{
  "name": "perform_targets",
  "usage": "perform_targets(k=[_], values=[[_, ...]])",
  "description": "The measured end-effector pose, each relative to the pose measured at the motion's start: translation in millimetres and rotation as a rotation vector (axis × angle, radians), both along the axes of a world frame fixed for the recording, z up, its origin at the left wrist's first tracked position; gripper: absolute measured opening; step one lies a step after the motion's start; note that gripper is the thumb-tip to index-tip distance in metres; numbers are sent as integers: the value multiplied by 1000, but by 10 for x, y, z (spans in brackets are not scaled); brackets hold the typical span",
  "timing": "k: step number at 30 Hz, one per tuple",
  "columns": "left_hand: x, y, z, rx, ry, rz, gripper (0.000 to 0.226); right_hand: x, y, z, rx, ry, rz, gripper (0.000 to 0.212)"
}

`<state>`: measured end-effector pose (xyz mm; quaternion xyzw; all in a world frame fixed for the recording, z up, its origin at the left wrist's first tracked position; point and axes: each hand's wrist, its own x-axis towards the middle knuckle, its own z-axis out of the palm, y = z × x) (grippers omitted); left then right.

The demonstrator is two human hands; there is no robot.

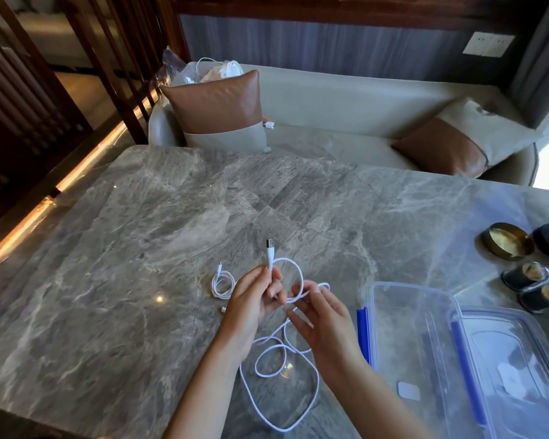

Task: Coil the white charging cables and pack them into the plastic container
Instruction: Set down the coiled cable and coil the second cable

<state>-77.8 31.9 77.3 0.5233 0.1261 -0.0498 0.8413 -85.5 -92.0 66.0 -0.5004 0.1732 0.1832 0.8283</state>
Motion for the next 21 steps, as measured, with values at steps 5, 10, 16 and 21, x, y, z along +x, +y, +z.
perform_targets(k=[5, 10, 16, 21], values=[[3, -22, 27, -15, 7, 59, 25, 41, 7, 41, -31, -25, -162, 20], [-43, 1, 32, 219, 19, -70, 24, 78, -12, 38, -342, -266, 144, 28], [-39, 196, 117, 447, 0, -391, 17, 212, -249, 80, -431, -413, 579, 20], [-19, 267, 130, 473, -122, -469, 61, 339, -378, 186, -339, -354, 777, 21]])
